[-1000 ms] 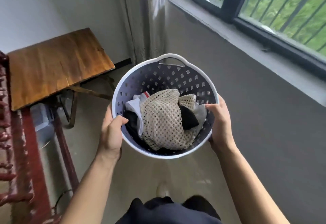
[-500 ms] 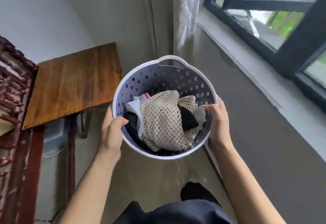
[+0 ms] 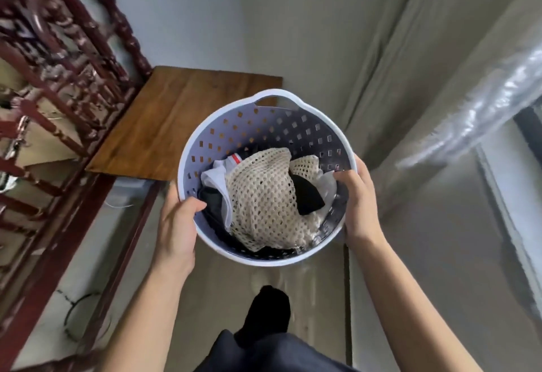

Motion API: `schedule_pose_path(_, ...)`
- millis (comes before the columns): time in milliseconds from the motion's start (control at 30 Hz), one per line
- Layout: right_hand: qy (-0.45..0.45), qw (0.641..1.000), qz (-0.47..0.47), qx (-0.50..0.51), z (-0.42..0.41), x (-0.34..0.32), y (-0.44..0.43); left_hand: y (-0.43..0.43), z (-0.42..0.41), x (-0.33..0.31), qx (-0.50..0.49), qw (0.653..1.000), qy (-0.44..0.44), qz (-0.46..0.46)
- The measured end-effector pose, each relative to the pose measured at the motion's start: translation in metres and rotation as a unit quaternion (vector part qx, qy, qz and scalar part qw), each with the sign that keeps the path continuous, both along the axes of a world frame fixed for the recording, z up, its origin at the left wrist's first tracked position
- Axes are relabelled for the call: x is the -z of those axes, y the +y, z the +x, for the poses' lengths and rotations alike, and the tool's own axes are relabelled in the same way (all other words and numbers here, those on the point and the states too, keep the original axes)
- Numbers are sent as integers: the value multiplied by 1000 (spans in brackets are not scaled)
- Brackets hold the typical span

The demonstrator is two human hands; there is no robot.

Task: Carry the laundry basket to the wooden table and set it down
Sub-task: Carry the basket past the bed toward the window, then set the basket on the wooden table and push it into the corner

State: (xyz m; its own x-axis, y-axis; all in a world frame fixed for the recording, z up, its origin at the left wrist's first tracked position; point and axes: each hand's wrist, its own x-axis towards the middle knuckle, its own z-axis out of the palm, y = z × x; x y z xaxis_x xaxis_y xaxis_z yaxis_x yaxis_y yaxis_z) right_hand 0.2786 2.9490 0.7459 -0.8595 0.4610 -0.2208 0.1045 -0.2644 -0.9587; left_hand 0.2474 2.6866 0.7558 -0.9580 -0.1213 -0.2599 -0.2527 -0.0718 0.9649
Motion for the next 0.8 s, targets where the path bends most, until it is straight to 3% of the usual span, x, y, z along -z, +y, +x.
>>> schedule_pose_path(500, -20, 1000, -4, 9, -240, 0, 41, 47, -242, -7, -13, 998, -32, -59)
schedule_pose_path(800, -110, 992, -13, -67, -402, 34, 66, 75, -370, 3, -71, 989, -109, -72)
